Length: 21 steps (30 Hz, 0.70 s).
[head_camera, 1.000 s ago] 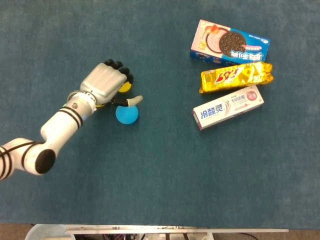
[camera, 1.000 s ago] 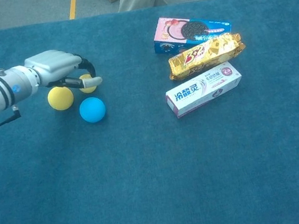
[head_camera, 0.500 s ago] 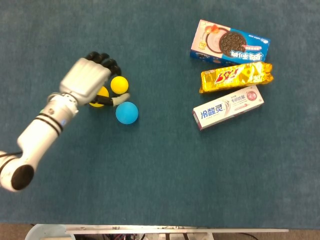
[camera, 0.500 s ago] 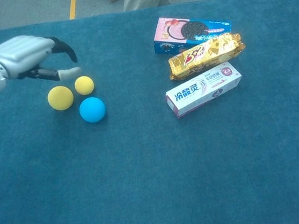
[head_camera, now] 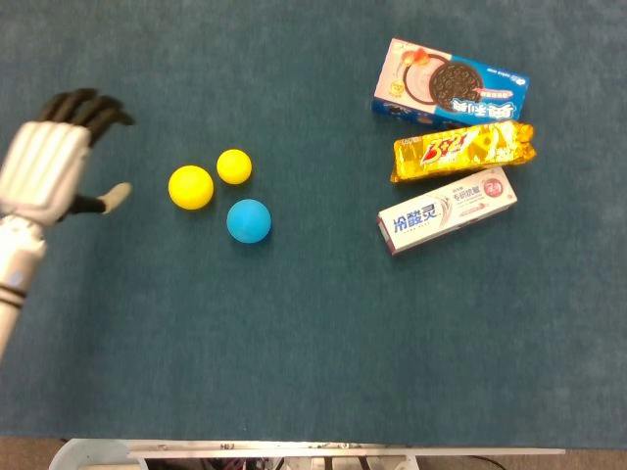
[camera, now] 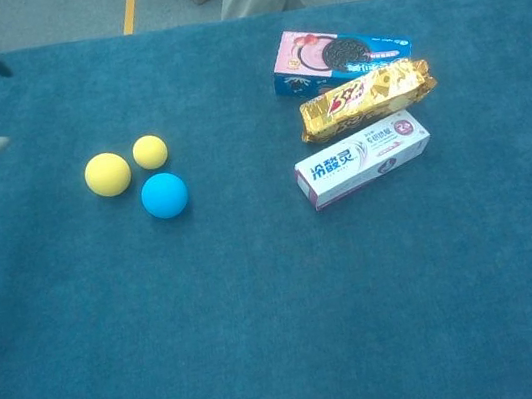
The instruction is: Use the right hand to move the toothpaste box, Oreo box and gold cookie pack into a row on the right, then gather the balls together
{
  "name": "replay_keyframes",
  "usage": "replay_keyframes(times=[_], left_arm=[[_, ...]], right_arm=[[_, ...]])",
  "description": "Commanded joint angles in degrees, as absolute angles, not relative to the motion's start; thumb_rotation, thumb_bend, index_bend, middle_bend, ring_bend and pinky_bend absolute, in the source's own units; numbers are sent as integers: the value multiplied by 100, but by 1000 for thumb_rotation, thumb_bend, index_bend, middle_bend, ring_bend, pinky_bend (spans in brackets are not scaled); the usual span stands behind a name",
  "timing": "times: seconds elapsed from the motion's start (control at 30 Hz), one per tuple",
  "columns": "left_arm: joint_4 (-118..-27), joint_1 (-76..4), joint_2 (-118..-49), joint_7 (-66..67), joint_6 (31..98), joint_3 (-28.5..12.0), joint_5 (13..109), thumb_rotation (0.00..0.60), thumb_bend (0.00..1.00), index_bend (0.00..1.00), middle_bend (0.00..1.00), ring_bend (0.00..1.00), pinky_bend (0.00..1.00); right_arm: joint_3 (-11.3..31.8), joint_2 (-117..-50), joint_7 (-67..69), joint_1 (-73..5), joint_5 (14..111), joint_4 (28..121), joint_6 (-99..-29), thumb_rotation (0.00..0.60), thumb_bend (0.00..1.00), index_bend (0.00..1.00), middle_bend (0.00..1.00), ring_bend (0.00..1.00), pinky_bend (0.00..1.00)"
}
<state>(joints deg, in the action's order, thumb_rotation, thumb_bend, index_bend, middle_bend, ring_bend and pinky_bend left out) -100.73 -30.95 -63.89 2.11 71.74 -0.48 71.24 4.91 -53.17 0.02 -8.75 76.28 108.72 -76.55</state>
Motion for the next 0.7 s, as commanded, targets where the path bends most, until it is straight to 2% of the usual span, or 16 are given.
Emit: replay_keyframes(times=[0.03,0.23,0.43,0.7], left_arm=[[-10207,-2702,-6247,-28,7505,55,7270,600,206,276,219,123,133],[-10211,-2106,-6255,-38,8232,102,7501,600,206,273,215,123,133],[-9943,-1473,-6468,116,8916,311,7876,600,206,274,226,127,133],[-9893,-968,-6442,96,9328,467,8316,600,206,275,231,127,133]], right_arm=[[464,-5409,-87,-836,7622,10797,-7706,600,271,347,437,350,532],[452,-5498,-119,-759,7713,10725,-7860,600,271,347,436,350,532],[461,-5535,-72,-760,7746,10550,-7842,600,272,358,437,350,532],[442,-5512,115,-753,7900,10507,-7827,600,273,358,436,350,532]])
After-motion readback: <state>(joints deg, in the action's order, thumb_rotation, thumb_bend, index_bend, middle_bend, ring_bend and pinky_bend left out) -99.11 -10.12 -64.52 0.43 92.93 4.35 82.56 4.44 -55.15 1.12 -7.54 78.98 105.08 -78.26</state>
